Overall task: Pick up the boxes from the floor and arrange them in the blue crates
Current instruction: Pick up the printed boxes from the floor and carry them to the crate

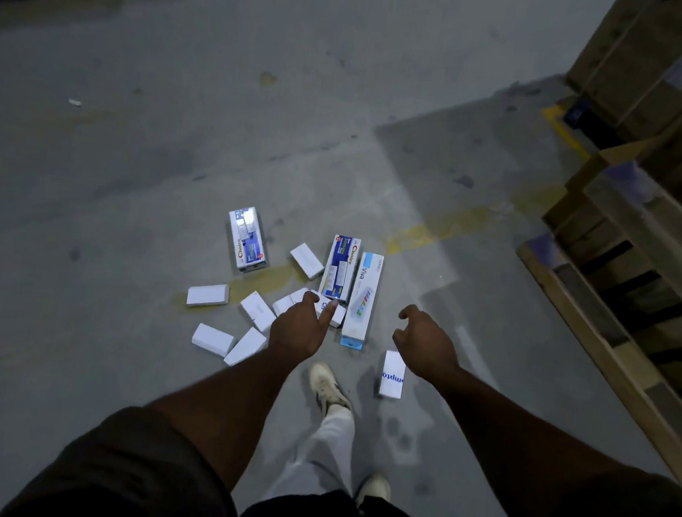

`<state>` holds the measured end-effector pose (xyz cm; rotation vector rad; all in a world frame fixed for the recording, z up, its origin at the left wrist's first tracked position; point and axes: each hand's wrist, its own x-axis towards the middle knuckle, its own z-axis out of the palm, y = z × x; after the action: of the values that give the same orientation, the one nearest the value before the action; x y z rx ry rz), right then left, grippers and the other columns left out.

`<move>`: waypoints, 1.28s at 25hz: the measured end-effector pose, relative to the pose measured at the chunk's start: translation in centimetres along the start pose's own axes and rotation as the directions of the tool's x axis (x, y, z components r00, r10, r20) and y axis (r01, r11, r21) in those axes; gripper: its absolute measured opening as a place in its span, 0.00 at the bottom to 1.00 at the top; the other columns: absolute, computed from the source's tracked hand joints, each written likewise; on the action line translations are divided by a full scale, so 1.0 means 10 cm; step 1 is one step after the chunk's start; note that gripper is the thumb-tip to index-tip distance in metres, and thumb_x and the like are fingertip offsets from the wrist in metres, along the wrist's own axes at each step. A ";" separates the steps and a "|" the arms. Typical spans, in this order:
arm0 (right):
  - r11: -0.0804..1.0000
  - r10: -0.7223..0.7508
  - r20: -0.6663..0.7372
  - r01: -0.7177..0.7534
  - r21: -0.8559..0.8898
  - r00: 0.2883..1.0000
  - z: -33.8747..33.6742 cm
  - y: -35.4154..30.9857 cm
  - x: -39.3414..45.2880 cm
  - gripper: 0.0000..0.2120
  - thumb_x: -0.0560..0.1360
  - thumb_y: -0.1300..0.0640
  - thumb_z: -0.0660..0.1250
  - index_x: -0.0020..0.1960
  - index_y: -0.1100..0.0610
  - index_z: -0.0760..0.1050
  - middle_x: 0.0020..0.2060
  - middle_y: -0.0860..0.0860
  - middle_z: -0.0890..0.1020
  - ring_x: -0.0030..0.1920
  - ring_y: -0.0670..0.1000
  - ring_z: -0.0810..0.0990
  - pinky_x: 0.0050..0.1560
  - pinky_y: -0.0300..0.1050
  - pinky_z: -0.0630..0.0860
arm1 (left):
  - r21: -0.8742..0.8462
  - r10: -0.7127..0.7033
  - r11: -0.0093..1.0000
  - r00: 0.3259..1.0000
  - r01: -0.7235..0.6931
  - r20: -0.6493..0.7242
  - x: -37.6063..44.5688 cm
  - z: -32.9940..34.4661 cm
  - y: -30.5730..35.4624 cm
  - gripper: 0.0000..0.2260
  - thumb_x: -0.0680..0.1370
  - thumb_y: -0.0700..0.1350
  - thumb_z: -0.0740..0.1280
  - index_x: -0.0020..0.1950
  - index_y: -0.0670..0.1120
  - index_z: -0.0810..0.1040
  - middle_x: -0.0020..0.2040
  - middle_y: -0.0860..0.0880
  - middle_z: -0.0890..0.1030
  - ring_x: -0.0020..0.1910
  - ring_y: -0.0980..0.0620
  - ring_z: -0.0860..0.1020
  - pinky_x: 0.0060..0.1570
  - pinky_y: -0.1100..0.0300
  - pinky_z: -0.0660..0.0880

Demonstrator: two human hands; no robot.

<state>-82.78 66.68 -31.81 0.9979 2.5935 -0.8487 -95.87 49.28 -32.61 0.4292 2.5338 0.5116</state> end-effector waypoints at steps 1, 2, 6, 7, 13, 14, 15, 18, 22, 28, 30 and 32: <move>1.000 -0.002 0.011 0.002 -0.009 1.000 -0.01 -0.02 0.18 0.18 0.78 0.53 0.62 0.67 0.54 0.69 0.58 0.54 0.79 0.53 0.55 0.80 0.52 0.46 0.74 | -0.009 -0.009 1.000 1.000 0.009 0.008 0.19 -0.01 0.02 0.27 0.82 0.65 0.52 0.71 0.47 0.70 0.58 0.45 0.84 0.62 0.43 0.80 0.58 0.51 0.73; 1.000 0.004 0.018 -0.003 -0.019 1.000 -0.04 -0.03 0.35 0.18 0.79 0.53 0.62 0.67 0.54 0.69 0.58 0.54 0.79 0.53 0.54 0.80 0.51 0.46 0.74 | -0.018 -0.015 1.000 1.000 0.016 0.023 0.37 -0.01 0.04 0.27 0.83 0.64 0.52 0.70 0.47 0.71 0.60 0.45 0.83 0.62 0.43 0.79 0.59 0.51 0.72; 0.996 0.067 0.059 -0.064 -0.062 0.996 -0.16 -0.10 1.07 0.17 0.78 0.53 0.62 0.67 0.53 0.69 0.59 0.53 0.78 0.55 0.55 0.79 0.52 0.45 0.73 | -0.078 -0.045 0.996 0.995 0.052 0.085 1.02 0.02 0.12 0.24 0.83 0.62 0.53 0.69 0.47 0.72 0.62 0.45 0.83 0.64 0.43 0.78 0.60 0.52 0.72; 0.996 0.067 0.061 -0.063 -0.061 0.996 -0.17 -0.13 1.23 0.17 0.78 0.53 0.62 0.67 0.54 0.69 0.59 0.54 0.78 0.55 0.55 0.79 0.51 0.45 0.73 | -0.092 -0.056 0.994 0.994 0.064 0.093 1.16 0.04 0.12 0.24 0.83 0.62 0.54 0.68 0.47 0.72 0.62 0.45 0.83 0.64 0.43 0.78 0.60 0.52 0.72; 0.999 0.015 0.152 -0.008 -0.042 0.988 -0.05 -0.20 2.20 0.19 0.78 0.53 0.64 0.68 0.54 0.68 0.55 0.53 0.80 0.53 0.53 0.79 0.46 0.42 0.70 | -0.205 -0.158 0.963 0.982 0.176 0.099 1.97 0.16 0.22 0.22 0.83 0.60 0.57 0.70 0.47 0.71 0.58 0.46 0.84 0.62 0.45 0.79 0.59 0.54 0.72; 0.999 0.024 0.182 -0.017 -0.038 0.983 -0.02 -0.21 2.39 0.19 0.78 0.54 0.64 0.68 0.55 0.67 0.55 0.54 0.80 0.53 0.53 0.79 0.46 0.42 0.69 | -0.217 -0.178 0.956 0.979 0.196 0.099 2.09 0.19 0.25 0.22 0.83 0.60 0.58 0.70 0.47 0.71 0.57 0.47 0.84 0.62 0.45 0.79 0.59 0.54 0.72; 0.999 0.029 0.212 -0.023 -0.031 0.977 0.02 -0.20 2.61 0.20 0.78 0.54 0.64 0.68 0.55 0.68 0.54 0.55 0.80 0.53 0.54 0.79 0.46 0.43 0.69 | -0.228 -0.203 0.948 0.974 0.222 0.100 2.24 0.24 0.27 0.21 0.83 0.59 0.59 0.70 0.47 0.71 0.57 0.47 0.84 0.61 0.46 0.79 0.58 0.55 0.72; 1.000 -0.003 0.271 -0.002 0.018 0.963 0.18 -0.12 3.25 0.19 0.77 0.56 0.64 0.67 0.58 0.68 0.54 0.58 0.81 0.55 0.57 0.79 0.49 0.46 0.72 | -0.253 -0.274 0.923 0.957 0.289 0.095 2.71 0.42 0.28 0.20 0.83 0.58 0.61 0.68 0.47 0.72 0.54 0.48 0.85 0.60 0.46 0.80 0.55 0.55 0.72; 0.997 -0.071 0.395 0.079 -0.005 0.916 0.50 0.17 4.12 0.20 0.79 0.56 0.64 0.69 0.59 0.67 0.59 0.58 0.79 0.60 0.57 0.77 0.54 0.46 0.71 | -0.278 -0.424 0.853 0.897 0.442 0.126 3.32 1.01 0.28 0.19 0.82 0.57 0.62 0.68 0.47 0.71 0.54 0.46 0.85 0.60 0.43 0.81 0.53 0.55 0.73; 1.000 0.006 0.497 0.005 -0.021 0.868 1.31 0.77 5.12 0.21 0.78 0.54 0.65 0.68 0.57 0.65 0.59 0.56 0.79 0.58 0.55 0.79 0.57 0.48 0.76 | -0.317 -0.494 0.778 0.840 0.543 0.226 4.09 2.08 0.24 0.17 0.81 0.54 0.65 0.67 0.47 0.72 0.56 0.49 0.84 0.59 0.46 0.81 0.55 0.57 0.72; 0.999 0.051 0.502 -0.054 -0.009 0.863 1.72 0.95 5.34 0.24 0.78 0.54 0.67 0.70 0.59 0.65 0.61 0.57 0.77 0.60 0.57 0.79 0.59 0.49 0.75 | -0.313 -0.506 0.761 0.822 0.568 0.261 4.33 2.45 0.06 0.19 0.80 0.54 0.67 0.68 0.47 0.72 0.60 0.50 0.82 0.62 0.48 0.80 0.58 0.57 0.72; 0.996 0.065 0.511 -0.085 0.015 0.857 2.24 1.14 5.57 0.26 0.78 0.53 0.67 0.71 0.60 0.64 0.63 0.58 0.76 0.62 0.57 0.78 0.62 0.51 0.75 | -0.322 -0.503 0.754 0.819 0.572 0.275 4.62 2.91 -0.24 0.21 0.79 0.53 0.68 0.69 0.47 0.72 0.62 0.49 0.81 0.64 0.48 0.78 0.61 0.56 0.72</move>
<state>-116.07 90.08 -77.49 0.7468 2.0803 -0.9869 -118.37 73.20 -76.30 -0.3956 2.1622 0.6916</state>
